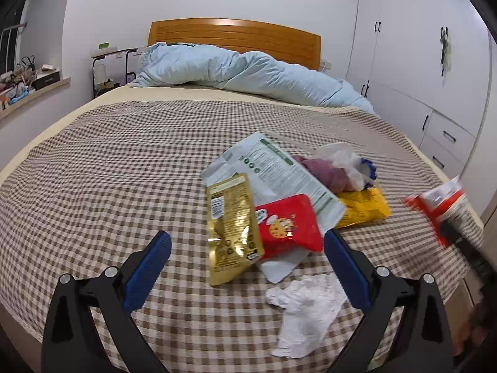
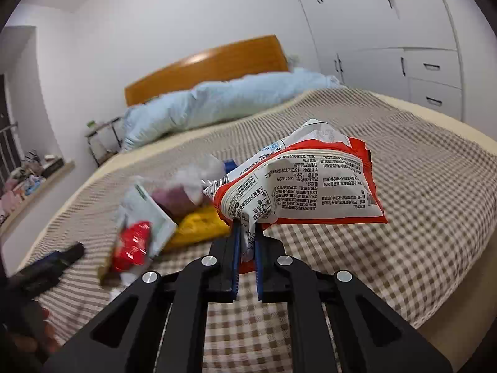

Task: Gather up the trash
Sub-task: 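Grasp the gold snack wrapper with the left tool while the right tool holds the snack bag, then carry the gold wrapper and white-and-red snack bag down to the floor bin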

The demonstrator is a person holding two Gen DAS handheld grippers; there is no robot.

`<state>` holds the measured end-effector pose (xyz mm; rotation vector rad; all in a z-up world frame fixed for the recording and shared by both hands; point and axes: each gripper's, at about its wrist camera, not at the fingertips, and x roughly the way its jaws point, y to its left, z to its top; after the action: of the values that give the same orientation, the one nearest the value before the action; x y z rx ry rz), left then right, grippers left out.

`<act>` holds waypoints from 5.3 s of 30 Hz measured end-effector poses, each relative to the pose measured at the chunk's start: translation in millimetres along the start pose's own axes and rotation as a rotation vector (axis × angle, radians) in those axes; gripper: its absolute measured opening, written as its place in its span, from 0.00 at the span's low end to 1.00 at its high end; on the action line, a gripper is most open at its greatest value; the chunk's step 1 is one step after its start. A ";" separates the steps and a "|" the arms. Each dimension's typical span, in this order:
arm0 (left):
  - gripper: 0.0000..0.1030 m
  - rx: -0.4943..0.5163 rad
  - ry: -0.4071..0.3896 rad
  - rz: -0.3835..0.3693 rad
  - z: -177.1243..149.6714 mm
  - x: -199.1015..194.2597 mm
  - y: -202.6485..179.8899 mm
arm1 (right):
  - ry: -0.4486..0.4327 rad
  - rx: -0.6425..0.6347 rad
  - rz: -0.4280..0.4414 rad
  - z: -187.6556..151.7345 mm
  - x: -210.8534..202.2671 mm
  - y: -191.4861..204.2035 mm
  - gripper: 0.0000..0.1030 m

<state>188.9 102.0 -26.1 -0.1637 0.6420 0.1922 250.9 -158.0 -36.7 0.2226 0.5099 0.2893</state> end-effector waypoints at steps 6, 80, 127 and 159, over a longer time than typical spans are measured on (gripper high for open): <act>0.93 -0.033 0.025 0.028 5.5 14.9 14.4 | -0.083 -0.126 -0.041 7.4 -13.4 17.3 0.08; 0.39 -0.096 -0.039 -0.165 0.6 -15.2 -11.4 | -0.021 -0.213 0.006 -10.4 -13.3 26.2 0.08; 0.39 0.033 -0.063 -0.326 -72.9 -123.8 -43.0 | -0.029 -0.408 -0.047 -82.7 -123.4 34.5 0.08; 0.39 0.181 0.086 -0.351 -195.9 -144.0 -54.0 | 0.236 -0.352 -0.090 -197.7 -154.2 8.7 0.08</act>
<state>-24.7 -9.7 -88.2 -0.1078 0.7023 -0.2116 19.9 -173.0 -133.6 -0.1783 0.6905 0.3140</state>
